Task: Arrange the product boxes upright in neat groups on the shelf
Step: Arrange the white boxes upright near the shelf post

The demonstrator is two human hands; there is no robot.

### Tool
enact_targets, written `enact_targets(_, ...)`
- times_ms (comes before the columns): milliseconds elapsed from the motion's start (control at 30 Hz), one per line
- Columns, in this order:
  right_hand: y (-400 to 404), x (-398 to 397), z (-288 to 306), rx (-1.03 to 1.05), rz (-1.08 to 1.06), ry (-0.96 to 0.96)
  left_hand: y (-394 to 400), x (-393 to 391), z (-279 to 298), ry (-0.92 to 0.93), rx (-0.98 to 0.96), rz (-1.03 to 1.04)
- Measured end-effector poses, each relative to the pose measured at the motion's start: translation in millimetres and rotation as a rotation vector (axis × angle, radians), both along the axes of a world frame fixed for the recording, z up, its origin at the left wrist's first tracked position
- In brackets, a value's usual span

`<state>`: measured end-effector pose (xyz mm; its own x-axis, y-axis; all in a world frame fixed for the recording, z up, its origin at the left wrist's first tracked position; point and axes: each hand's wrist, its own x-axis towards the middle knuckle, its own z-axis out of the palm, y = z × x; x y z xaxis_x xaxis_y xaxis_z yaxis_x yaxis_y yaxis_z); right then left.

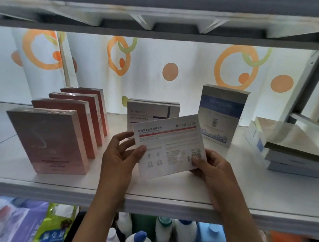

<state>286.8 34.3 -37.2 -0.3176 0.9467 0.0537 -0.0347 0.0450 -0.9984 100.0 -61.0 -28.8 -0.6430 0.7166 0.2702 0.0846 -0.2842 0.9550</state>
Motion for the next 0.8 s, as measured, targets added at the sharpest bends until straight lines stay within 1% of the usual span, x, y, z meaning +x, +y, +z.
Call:
enact_targets(67,-0.2,-0.9,-1.3,0.011,-0.013,-0.030,-0.7,-1.4,-1.0,0.022,0.004,-0.008)
enact_targets(400,-1.6,-2.5,-1.8,0.021,-0.029,-0.028,-2.3,2.3,-4.0,0.080,0.026,-0.063)
enact_targets(567,-5.6,-2.9,0.2,0.030,-0.025,-0.031,-3.4,2.7,-4.8,0.124,0.002,-0.074)
enact_targets(633,-5.1,-2.1,1.2,0.010,-0.007,0.001,-2.5,1.2,-7.5,0.152,-0.022,-0.088)
enact_targets(700,-4.0,-0.2,1.6,-0.032,0.022,0.076,-0.7,1.1,-9.6,0.209,-0.047,-0.054)
enact_targets(800,-3.3,3.3,3.1,-0.080,0.034,0.159,0.5,7.4,-9.9,0.383,-0.017,0.093)
